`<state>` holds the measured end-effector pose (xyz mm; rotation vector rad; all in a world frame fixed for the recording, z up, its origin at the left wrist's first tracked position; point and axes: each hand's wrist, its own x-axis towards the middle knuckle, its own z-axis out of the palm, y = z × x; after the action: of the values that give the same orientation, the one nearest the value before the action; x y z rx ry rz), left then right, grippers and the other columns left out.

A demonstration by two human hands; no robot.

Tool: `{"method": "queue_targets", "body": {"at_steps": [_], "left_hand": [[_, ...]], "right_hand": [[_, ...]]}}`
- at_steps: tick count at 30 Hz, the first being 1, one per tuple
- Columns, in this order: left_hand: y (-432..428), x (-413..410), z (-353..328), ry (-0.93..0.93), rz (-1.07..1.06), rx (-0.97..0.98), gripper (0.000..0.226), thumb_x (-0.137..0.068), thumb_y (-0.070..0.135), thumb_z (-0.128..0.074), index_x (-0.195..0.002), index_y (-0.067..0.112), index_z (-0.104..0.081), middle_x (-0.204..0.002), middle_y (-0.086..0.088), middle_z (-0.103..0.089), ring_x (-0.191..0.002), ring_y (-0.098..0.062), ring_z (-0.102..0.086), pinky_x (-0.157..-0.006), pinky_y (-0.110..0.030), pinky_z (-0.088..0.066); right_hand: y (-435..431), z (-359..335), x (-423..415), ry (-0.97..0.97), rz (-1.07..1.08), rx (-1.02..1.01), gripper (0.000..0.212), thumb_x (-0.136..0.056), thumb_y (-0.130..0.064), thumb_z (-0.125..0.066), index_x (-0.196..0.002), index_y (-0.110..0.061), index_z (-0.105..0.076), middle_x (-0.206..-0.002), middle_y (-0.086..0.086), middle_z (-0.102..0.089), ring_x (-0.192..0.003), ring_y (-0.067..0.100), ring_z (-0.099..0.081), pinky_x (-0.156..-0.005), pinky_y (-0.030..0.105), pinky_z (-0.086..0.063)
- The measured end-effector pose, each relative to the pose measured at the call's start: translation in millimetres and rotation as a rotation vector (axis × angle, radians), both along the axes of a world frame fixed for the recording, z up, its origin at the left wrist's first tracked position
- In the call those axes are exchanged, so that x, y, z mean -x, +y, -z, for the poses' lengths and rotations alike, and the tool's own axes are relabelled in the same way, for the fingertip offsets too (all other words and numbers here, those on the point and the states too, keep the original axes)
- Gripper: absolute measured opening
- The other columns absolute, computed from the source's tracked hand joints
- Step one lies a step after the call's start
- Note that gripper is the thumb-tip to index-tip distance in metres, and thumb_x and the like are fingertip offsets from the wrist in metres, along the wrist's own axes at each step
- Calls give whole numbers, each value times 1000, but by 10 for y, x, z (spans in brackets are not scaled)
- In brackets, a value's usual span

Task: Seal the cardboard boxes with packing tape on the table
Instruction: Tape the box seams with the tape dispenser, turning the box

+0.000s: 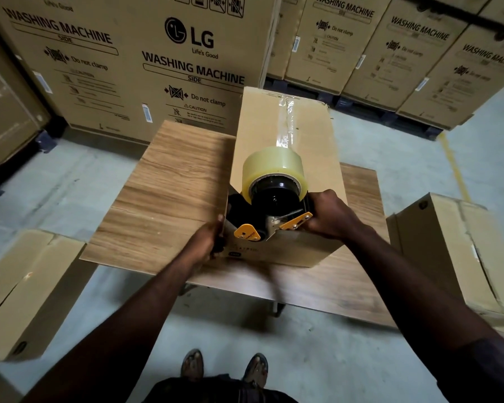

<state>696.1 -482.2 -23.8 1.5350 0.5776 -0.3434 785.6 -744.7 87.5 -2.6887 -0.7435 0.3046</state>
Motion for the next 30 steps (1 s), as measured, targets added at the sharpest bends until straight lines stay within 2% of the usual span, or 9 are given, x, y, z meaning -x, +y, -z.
{"method": "queue_targets", "body": {"at_steps": [2,5,9,15,19,22,25,27,30], "left_hand": [[-51,28,57,62,-54,92,39,-108,41,-37,-86,13,-53,-64,-4,-41,-48,-13,-33,-50,-26,-22],[-58,-2,61,45,-159,55,34,-107,33,-43,-78,16,-49,-65,-3,-41,-51,-13,-29,-51,-26,-19],[-86,-33,26,-57,-311,351,31,-105,35,-48,-77,23,-47,-61,4,-34,-44,-7,-25,-44,-23,-16],[43,29,64,-55,-306,87,11,-101,25,-58,-99,15,-62,-74,-4,-45,-52,-11,-31,-47,-24,-24],[-15,-74,-217,-227,-236,64,2,-99,18,-61,-101,19,-61,-90,-1,-63,-77,-12,-55,-66,-27,-41],[-52,-85,-237,-298,-178,-43,16,-93,3,-67,-105,13,-62,-103,-12,-69,-92,-23,-62,-77,-36,-50],[-6,-68,-234,-332,-113,-170,30,-87,-8,-68,-96,21,-63,-100,-12,-71,-91,-25,-67,-86,-49,-55],[7,-65,-247,-371,-84,-260,32,-86,-6,-69,-92,25,-64,-95,-4,-72,-89,-24,-69,-83,-46,-56],[-23,-54,-275,-431,-97,-368,25,-90,6,-71,-83,28,-60,-86,10,-67,-79,0,-62,-77,-28,-50]], "right_hand": [[-6,11,-5,-17,-5,-10,30,-68,-56,-59,-64,-34,-39,-73,10,-67,-63,26,-52,-59,30,-35],[-11,13,0,-22,-8,-13,30,-70,-54,-61,-64,-34,-39,-72,9,-67,-62,23,-49,-59,29,-33],[-16,31,-1,-18,16,6,34,-75,-48,-69,-66,-32,-41,-74,11,-67,-65,30,-56,-59,29,-33],[-49,109,-27,-34,27,27,35,-76,-42,-77,-70,-31,-44,-74,8,-67,-68,32,-58,-59,30,-34],[-43,81,-46,11,20,5,42,-74,-43,-80,-60,-35,-42,-60,-7,-54,-61,24,-52,-57,30,-34],[-15,21,-52,50,33,27,42,-74,-44,-82,-57,-32,-46,-58,-9,-55,-59,19,-49,-57,30,-32],[-14,-11,-18,52,28,67,41,-77,-48,-80,-59,-32,-47,-72,0,-67,-64,19,-48,-59,29,-33],[-48,-2,15,30,18,76,39,-78,-48,-79,-63,-31,-48,-79,2,-69,-68,21,-50,-60,29,-34],[-235,24,35,-51,11,132,33,-80,-47,-77,-72,-29,-51,-81,9,-71,-77,31,-61,-60,30,-35]]}}
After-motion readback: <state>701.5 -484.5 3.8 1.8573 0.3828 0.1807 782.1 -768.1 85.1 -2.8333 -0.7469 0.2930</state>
